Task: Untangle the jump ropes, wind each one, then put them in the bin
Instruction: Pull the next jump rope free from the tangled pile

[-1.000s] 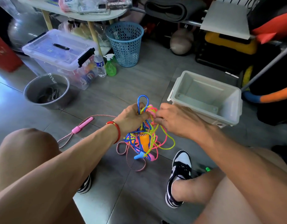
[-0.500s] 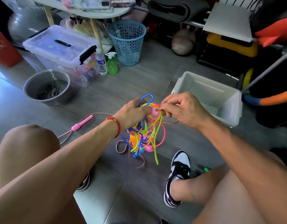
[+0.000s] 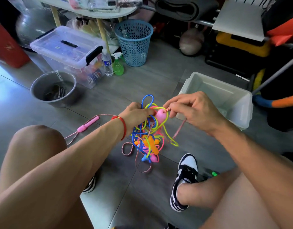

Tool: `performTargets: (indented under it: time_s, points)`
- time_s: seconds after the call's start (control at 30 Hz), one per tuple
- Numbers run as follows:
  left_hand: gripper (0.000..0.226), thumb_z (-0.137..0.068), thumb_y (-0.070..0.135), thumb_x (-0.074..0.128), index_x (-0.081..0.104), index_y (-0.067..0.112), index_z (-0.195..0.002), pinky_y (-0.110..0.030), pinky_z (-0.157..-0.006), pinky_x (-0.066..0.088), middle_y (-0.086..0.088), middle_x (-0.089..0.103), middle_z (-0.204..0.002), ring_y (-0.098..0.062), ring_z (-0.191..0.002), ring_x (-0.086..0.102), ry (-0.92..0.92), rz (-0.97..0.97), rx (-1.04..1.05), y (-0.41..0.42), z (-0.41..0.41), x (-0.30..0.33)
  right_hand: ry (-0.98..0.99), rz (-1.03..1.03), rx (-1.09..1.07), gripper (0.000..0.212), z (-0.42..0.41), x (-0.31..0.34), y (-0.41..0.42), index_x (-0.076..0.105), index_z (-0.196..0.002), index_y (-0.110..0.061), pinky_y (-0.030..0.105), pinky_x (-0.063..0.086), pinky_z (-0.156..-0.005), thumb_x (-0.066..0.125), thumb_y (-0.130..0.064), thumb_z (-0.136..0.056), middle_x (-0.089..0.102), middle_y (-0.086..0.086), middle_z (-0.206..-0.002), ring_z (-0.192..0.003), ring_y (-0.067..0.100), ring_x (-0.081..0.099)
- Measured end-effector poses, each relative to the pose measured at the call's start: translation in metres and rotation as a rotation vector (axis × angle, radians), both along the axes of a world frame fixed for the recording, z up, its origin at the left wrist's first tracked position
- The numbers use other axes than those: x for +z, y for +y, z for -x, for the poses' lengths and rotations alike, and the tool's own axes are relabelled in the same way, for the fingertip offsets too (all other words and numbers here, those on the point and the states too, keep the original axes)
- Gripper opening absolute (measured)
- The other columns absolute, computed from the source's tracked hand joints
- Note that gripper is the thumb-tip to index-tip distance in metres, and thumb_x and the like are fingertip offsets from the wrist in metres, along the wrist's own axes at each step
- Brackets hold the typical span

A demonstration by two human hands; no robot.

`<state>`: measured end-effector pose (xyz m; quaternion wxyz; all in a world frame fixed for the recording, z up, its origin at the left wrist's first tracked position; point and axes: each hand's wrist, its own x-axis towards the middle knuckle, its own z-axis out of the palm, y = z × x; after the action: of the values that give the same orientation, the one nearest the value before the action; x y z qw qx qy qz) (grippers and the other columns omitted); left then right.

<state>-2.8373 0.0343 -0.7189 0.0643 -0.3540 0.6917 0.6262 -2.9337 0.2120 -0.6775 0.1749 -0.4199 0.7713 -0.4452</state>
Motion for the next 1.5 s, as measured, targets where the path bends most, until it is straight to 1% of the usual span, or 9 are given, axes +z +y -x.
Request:
performTargets:
  time_s: [0.33,0.5,0.6,0.8,0.97,1.13,1.23,1.37,1.5]
  points:
    - [0.063,-0.089,0.049,0.068,0.062,-0.011,-0.105,-0.060,-0.091,0.053,-0.024,0.069,-0.091,-0.034,-0.082,0.064,0.107,-0.115,-0.183,-0.003,-0.003,0.012,0.305,-0.031,-0.059,0.024,0.003,-0.002,0.001,0.080,-0.074,-0.018,0.039,0.048,-0.072,0.068,-0.028,-0.093,0.068,-0.009,-0.090,-0.077,0.015,0.064]
    - [0.076,-0.063,0.070,0.064,0.065,-0.003,-0.083,-0.051,-0.072,0.057,-0.017,0.065,-0.071,-0.024,-0.064,0.058,0.038,0.077,-0.108,0.000,-0.001,0.003,0.042,-0.019,0.071,0.034,-0.010,0.004,-0.003,0.076,-0.064,-0.019,0.040,0.047,-0.064,0.065,-0.026,-0.096,0.069,-0.009,-0.088,-0.067,0.027,0.063]
    - [0.047,-0.091,0.055,0.061,0.054,0.013,-0.070,-0.032,-0.057,0.041,-0.005,0.049,-0.063,-0.024,-0.058,0.042,-0.003,0.260,-0.114,0.001,0.002,0.005,-0.014,-0.007,0.077,0.042,-0.010,0.007,-0.005,0.065,-0.054,-0.012,0.035,0.046,-0.061,0.065,-0.019,-0.095,0.069,-0.005,-0.086,-0.064,0.024,0.061]
    - [0.052,-0.096,0.050,0.058,0.052,0.007,-0.068,-0.027,-0.049,0.037,-0.003,0.049,-0.062,-0.024,-0.056,0.042,0.022,0.343,-0.043,0.002,0.005,-0.002,0.178,-0.172,-0.027,0.029,-0.002,-0.002,-0.008,0.080,-0.082,-0.027,0.041,0.055,-0.074,0.058,-0.042,-0.093,0.075,0.004,-0.080,-0.075,0.026,0.070]
    - [0.042,-0.098,0.047,0.056,0.054,0.012,-0.075,-0.030,-0.055,0.036,-0.005,0.050,-0.069,-0.024,-0.063,0.044,-0.026,0.291,-0.035,0.006,0.007,-0.012,0.113,-0.247,0.087,0.032,-0.006,-0.004,-0.010,0.080,-0.085,-0.025,0.007,0.035,-0.103,0.054,-0.032,-0.101,0.077,0.011,-0.089,-0.115,0.026,0.065]
    - [0.051,-0.082,0.057,0.061,0.059,0.006,-0.081,-0.043,-0.071,0.056,-0.013,0.062,-0.078,-0.032,-0.071,0.058,-0.074,0.184,0.024,0.002,0.003,-0.022,0.074,0.123,-0.376,0.038,0.018,0.008,-0.003,0.075,-0.069,-0.022,0.045,0.058,-0.081,0.054,-0.031,-0.099,0.077,-0.005,-0.078,-0.079,0.013,0.074]
    - [0.072,-0.068,0.066,0.069,0.064,0.001,-0.097,-0.062,-0.082,0.059,-0.025,0.072,-0.095,-0.043,-0.085,0.072,-0.024,-0.008,0.077,-0.004,0.005,-0.028,0.118,-0.056,-0.610,0.037,0.036,-0.005,0.009,0.076,-0.071,-0.018,0.048,0.060,-0.071,0.052,-0.036,-0.094,0.073,-0.003,-0.064,-0.062,0.017,0.072]
    - [0.043,-0.095,0.035,0.067,0.060,-0.005,-0.108,-0.055,-0.079,0.062,-0.026,0.069,-0.095,-0.030,-0.075,0.069,0.018,-0.100,0.060,0.001,0.001,0.005,0.135,-0.169,-0.778,0.042,0.057,-0.014,0.018,0.075,-0.073,-0.022,0.051,0.058,-0.079,0.042,-0.044,-0.088,0.072,0.006,-0.065,-0.072,0.036,0.070]
    - [0.063,-0.071,0.058,0.070,0.063,0.001,-0.098,-0.064,-0.087,0.056,-0.029,0.069,-0.105,-0.038,-0.086,0.069,0.030,-0.003,0.068,-0.012,0.003,-0.016,0.061,-0.061,-0.974,0.040,0.074,-0.009,0.030,0.070,-0.065,-0.020,0.051,0.061,-0.071,0.042,-0.042,-0.085,0.069,0.007,-0.057,-0.059,0.031,0.071]
